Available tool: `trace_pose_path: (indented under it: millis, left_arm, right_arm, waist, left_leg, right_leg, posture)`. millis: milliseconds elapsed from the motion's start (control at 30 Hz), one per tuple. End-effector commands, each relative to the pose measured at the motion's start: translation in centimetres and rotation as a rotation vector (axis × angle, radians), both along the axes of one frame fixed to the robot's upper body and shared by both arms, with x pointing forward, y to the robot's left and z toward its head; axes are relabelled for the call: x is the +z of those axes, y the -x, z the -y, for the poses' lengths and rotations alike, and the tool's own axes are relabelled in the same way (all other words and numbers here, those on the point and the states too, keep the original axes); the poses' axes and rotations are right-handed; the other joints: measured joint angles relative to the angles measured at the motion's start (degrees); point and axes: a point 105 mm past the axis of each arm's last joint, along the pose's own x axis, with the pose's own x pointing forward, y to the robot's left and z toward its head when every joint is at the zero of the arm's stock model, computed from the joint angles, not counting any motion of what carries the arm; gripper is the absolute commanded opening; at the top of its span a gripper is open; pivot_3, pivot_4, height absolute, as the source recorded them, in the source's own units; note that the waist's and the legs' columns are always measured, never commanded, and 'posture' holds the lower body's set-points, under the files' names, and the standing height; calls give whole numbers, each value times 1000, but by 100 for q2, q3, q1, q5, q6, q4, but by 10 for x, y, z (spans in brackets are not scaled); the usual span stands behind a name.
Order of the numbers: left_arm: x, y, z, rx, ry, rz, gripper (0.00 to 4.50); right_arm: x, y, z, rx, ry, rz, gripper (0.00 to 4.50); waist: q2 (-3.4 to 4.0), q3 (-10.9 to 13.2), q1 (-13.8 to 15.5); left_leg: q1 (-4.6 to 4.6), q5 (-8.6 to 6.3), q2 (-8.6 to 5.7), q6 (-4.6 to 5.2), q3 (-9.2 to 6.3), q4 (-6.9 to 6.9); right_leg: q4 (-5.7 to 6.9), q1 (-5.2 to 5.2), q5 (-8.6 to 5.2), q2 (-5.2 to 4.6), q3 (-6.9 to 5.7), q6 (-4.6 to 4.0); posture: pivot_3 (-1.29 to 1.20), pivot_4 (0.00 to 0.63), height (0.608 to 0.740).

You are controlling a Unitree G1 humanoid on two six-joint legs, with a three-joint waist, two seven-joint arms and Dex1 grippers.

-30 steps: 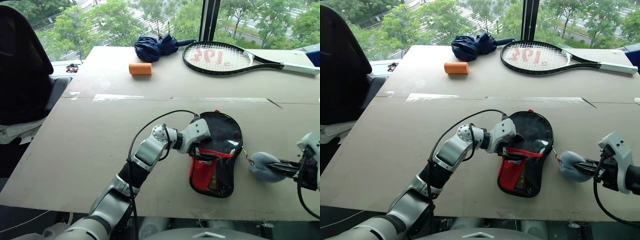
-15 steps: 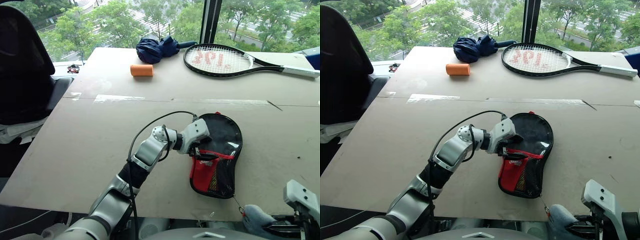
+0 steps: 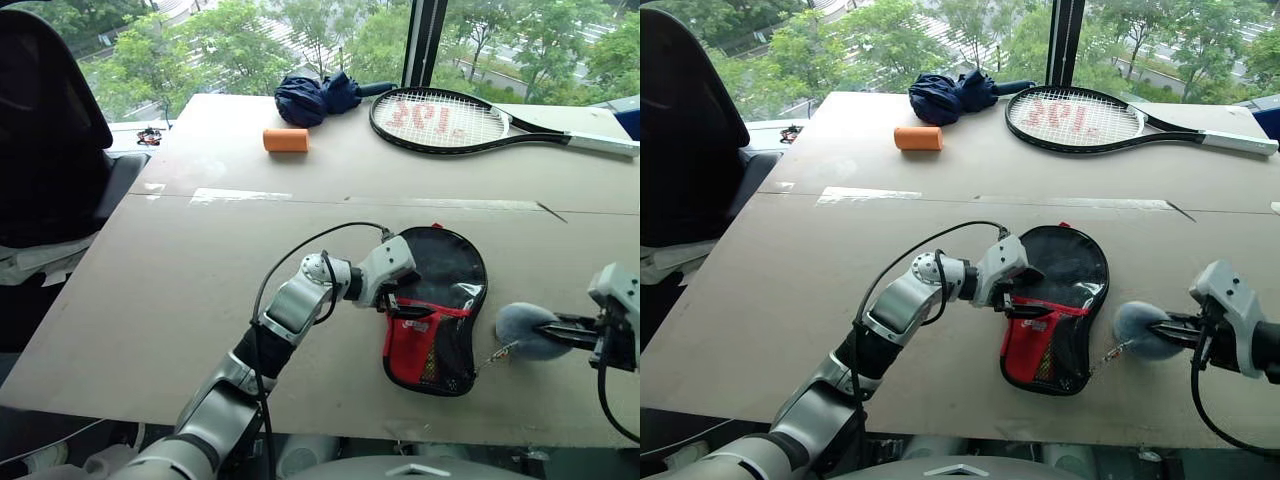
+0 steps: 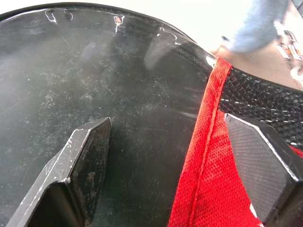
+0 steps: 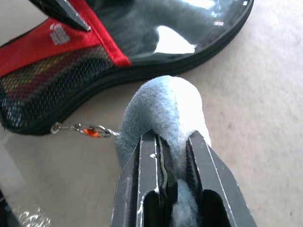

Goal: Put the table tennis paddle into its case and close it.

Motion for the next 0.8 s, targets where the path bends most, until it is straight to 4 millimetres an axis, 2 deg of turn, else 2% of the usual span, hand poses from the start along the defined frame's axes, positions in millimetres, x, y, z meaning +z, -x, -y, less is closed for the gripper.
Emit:
trace_pose_path:
  millis: [33,67,167,200,233,300,433,500,600,633,700,800]
  left_arm:
    - [-16,-1,-10,48,-49,-48,3881]
    - [-15,-2,-11,52,-44,-44,3881]
    - [-10,-4,-11,55,-14,-21,3881]
    - [-5,-5,-11,52,11,-2,3881]
    - [0,-6,-11,51,39,23,3881]
    - [12,-11,-13,59,89,91,3881]
    - [49,-27,-23,138,247,238,3881]
    - [67,-34,-34,187,304,310,3881]
    - [102,-42,-66,296,437,372,3881]
    - [107,-41,-78,315,462,365,3881]
    - [106,-36,-99,330,430,354,3881]
    - [87,-19,-132,351,314,315,3881]
  right_arm:
    - [-1,9,-8,51,-41,-59,1911]
    - [-1,10,-6,49,-38,-58,2541]
    - [5,4,4,26,-17,8,3930]
    - [10,1,9,16,-24,40,4354]
    - [15,-1,13,17,-37,64,4471]
    - [28,-3,17,25,-93,115,4471]
    - [50,-15,31,-38,-158,253,4471]
    - [49,-19,42,-67,-149,274,4471]
    - [40,-23,59,-107,-170,343,4471]
    - [35,-22,61,-102,-180,354,4471]
    - [25,-22,66,-98,-183,355,4471]
    - [7,-27,82,-132,-141,359,4471]
  waist:
    - [0,0,-2]
    - [0,0,-6]
    - [1,0,-21]
    - [1,-1,-24]
    - [3,0,-22]
    - [2,2,-22]
    - [-1,10,-17]
    - [1,9,-5]
    - [-8,14,-7]
    - [-9,15,-14]
    - [1,14,-39]
    - [23,10,-140]
  left_leg:
    - [0,0,0,0,0,-2]
    - [0,0,0,0,1,-3]
    - [1,0,0,1,1,-3]
    - [2,-1,0,1,2,-4]
    - [2,-1,0,2,3,-4]
    - [2,-1,0,1,4,-4]
    - [0,1,0,-1,6,-14]
    - [-2,2,0,-2,7,-19]
    - [-3,2,0,-3,8,-24]
    - [-3,2,0,-3,8,-26]
    - [-3,3,0,-4,8,-31]
    - [7,3,1,-5,21,-43]
  right_leg:
    - [-3,0,0,0,0,0]
    - [-5,1,0,0,1,0]
    - [-4,0,0,0,3,0]
    - [-4,0,0,1,4,0]
    - [-3,0,1,1,5,0]
    - [-3,0,1,0,6,0]
    - [-3,-12,1,1,10,-1]
    - [-5,-15,1,0,10,-1]
    - [-11,-16,1,0,9,-1]
    - [-13,-17,1,0,10,-1]
    - [-14,-19,1,1,11,-1]
    - [-13,-21,1,2,28,-1]
  posture:
    - [0,150,723]
    - [0,150,723]
    - [0,150,723]
    - [0,150,723]
    - [0,150,723]
    - [0,150,723]
    - [0,150,723]
    - [0,150,723]
    - [0,150,723]
    - [0,150,723]
    - [0,150,723]
    - [0,150,723]
